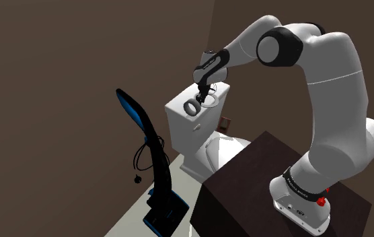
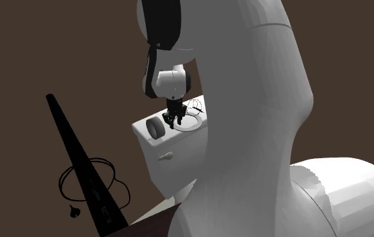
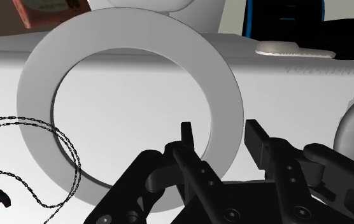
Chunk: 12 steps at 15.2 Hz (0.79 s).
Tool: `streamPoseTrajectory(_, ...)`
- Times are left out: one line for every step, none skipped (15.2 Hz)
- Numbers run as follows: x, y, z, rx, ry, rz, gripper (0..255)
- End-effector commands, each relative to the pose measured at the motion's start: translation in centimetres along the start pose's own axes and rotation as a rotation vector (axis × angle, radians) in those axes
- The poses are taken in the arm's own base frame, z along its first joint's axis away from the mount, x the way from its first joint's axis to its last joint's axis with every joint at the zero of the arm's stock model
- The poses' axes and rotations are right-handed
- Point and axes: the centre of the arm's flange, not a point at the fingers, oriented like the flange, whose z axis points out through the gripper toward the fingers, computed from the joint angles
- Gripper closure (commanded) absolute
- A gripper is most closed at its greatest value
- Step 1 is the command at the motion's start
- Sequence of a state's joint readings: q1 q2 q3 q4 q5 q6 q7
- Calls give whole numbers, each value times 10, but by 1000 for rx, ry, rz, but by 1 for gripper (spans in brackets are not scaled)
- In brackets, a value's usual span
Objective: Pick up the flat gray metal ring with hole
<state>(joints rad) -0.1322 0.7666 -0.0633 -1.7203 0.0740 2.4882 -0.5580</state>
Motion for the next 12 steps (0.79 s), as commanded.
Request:
streamPoseTrajectory(-3,0,5,2,-6,2,255)
streamPoseTrajectory(-3,-1,5,2,-6,2,255)
streamPoseTrajectory(-3,-1,6,2,-6,2,255)
streamPoseTrajectory(-3,0,6,2,-6,2,255)
streamPoseTrajectory(-2,0,4,2,-7,2,255)
streamPoseTrajectory(-3,-1,4,2,-7,2,255)
streamPoseTrajectory(-1,0,5,2,-6,2,255)
streamPoseTrajectory(-1,0,0,2,-6,2,255)
streamPoseTrajectory(-1,0,-5,2,-6,2,255)
streamPoseTrajectory(-1,0,-11,2,-6,2,255)
streamPoseTrajectory(-1,0,-16,2,-6,2,255)
streamPoseTrajectory(-1,0,-21,2,-6,2,255)
